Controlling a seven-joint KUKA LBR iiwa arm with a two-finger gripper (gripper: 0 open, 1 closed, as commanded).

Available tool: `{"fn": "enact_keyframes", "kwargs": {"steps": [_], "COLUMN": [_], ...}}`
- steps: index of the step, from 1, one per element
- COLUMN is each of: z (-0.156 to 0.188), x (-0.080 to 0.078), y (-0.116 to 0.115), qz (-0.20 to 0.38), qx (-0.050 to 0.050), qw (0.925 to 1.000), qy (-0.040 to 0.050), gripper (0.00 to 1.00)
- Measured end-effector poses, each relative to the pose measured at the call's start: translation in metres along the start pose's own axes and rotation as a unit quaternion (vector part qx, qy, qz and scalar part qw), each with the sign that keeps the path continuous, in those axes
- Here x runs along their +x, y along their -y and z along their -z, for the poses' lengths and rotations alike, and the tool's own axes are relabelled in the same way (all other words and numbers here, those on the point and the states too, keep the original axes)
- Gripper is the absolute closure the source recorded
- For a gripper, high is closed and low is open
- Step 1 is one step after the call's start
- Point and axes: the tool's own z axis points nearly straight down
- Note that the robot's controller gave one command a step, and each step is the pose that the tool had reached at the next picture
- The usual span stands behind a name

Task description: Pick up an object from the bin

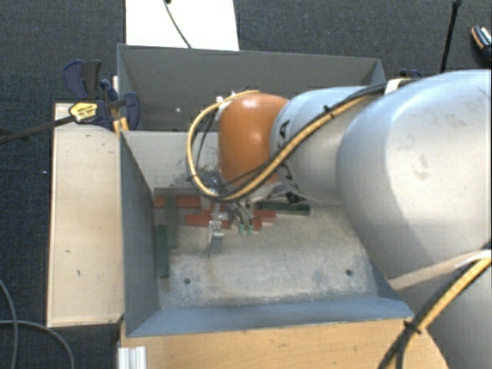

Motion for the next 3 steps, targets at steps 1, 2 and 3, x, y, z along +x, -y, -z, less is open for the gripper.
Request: {"fn": "enact_keyframes", "kwargs": {"steps": [1, 2, 3], "z": [0.0009, 0.0006, 0.0099], "x": [0.0013, 0.0013, 0.0001], "y": [-0.024, -0.0226, -0.0231], "qz": [-0.02, -0.019, -0.018], "qx": [0.0, 0.0, 0.0], "qw": [0.9998, 0.9998, 0.9998], "qy": [0.0029, 0.0026, 0.0039], "gripper": [0.0, 1.0, 1.0]}}
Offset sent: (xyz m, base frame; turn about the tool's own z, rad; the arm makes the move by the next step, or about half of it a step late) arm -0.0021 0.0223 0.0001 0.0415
